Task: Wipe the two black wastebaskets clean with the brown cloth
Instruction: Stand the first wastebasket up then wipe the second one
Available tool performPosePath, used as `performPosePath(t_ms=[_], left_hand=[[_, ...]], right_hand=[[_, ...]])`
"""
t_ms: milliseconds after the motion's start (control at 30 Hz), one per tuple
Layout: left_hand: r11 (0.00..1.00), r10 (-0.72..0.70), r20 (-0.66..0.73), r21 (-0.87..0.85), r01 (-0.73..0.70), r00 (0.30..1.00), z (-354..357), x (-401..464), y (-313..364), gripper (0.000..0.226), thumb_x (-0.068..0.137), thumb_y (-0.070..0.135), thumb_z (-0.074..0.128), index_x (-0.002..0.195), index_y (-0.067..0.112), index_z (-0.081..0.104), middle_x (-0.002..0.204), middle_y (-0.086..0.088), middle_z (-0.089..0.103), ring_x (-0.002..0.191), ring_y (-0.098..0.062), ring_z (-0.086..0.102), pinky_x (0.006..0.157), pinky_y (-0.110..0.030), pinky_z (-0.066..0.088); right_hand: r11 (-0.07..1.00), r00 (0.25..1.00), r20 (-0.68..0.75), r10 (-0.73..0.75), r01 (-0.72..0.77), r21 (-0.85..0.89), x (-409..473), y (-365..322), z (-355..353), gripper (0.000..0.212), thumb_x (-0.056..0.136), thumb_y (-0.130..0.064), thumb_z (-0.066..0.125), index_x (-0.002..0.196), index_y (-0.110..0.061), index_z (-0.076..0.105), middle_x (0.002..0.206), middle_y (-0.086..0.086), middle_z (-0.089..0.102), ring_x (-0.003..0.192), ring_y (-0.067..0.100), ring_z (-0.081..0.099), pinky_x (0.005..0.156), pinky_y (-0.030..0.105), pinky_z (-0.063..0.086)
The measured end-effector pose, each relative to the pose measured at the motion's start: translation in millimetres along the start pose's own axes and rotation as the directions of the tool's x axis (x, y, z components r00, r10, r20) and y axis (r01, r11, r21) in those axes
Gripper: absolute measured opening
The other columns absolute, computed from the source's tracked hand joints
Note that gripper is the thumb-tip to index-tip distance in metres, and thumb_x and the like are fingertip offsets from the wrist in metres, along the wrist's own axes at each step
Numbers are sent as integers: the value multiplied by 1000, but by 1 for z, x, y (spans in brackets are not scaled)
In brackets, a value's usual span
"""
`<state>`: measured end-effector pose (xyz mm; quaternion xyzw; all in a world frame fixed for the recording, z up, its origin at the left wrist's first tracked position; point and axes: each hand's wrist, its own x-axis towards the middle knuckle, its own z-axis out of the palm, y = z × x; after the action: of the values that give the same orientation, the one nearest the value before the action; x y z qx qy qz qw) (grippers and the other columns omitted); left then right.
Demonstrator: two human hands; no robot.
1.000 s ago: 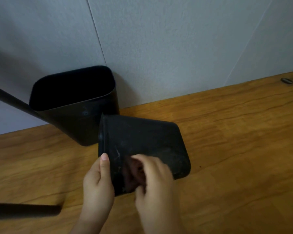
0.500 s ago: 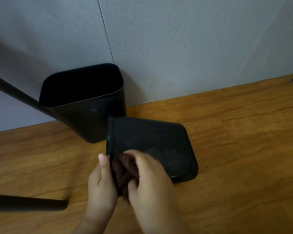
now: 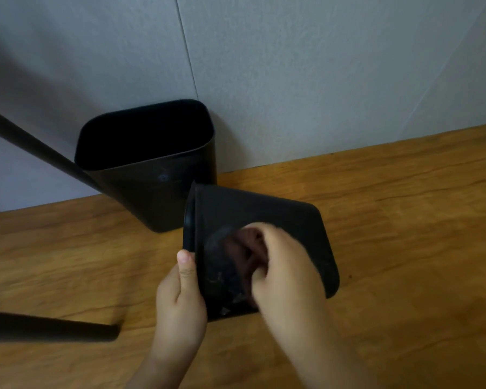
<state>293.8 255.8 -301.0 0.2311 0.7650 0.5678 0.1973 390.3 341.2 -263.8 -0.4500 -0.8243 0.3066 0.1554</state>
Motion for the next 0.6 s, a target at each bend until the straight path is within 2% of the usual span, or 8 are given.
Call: performPosePath(t_ms=[100,133,233,267,333,400,500,600], left_hand=[[1000,11,31,10,-11,999,3,-2,3,61,92,52,23,77,13,66,73,-6,67,70,-6,64,56,-7,46],[1000,8,33,14,-9,999,3,-2,2,61,92,53,23,76,13,65,73,-7,67,69,-8,64,56,-10,47],[1000,0,50,28,-2,999,-1,3,-1,65,92,55,22,73,10,64,70,-12,66,64,-16,65,62,-29,53],[1000,2,49,26,-3,999,-1,4,-2,66,93,55,21,74,9,65,71,-11,68,65,-17,66,63,-30,54],[1000,-4,19,14,4,1000,-3,3,-2,63,94,52,22,75,11,66,72,-3,69,68,-9,66,60,-15,50],[1000,-24,-10,-15,24,1000,-3,0,1,60,94,49,23,75,11,65,71,-3,68,67,1,63,54,-4,43],[999,-44,-5,-19,44,999,0,-2,3,63,92,53,24,79,8,65,75,-8,66,70,-6,63,54,-6,44],[995,-92,1,-40,92,996,3,2,2,61,93,52,29,77,4,64,74,-15,65,68,-22,62,58,-17,48]], right_hand=[[999,993,-111,34,-33,9,16,5,-2,52,86,-17,61,134,-34,47,128,-15,53,122,8,48,103,29,43],[1000,995,-98,-2,4,23,14,2,-1,52,86,-17,61,132,-35,48,127,-16,53,121,6,48,104,28,42],[987,989,21,-146,144,66,-9,-12,5,52,83,-18,62,126,-44,46,125,-23,50,119,-3,41,102,19,34],[981,982,45,-182,178,75,-18,-12,6,53,82,-17,62,124,-46,47,123,-24,50,117,-4,41,100,17,33],[983,982,51,-181,179,47,-25,-4,6,53,81,-18,63,123,-46,47,121,-25,50,116,-3,42,102,20,35],[999,998,24,-51,51,0,-19,12,3,54,83,-20,63,129,-43,44,126,-24,47,122,0,39,107,23,34],[997,991,-108,79,-81,-15,-12,23,0,57,84,-14,62,133,-38,44,130,-19,47,124,5,42,104,20,35],[999,997,-66,-30,33,35,-27,1,8,63,81,-16,63,131,-46,40,133,-24,42,125,-2,36,105,20,33]])
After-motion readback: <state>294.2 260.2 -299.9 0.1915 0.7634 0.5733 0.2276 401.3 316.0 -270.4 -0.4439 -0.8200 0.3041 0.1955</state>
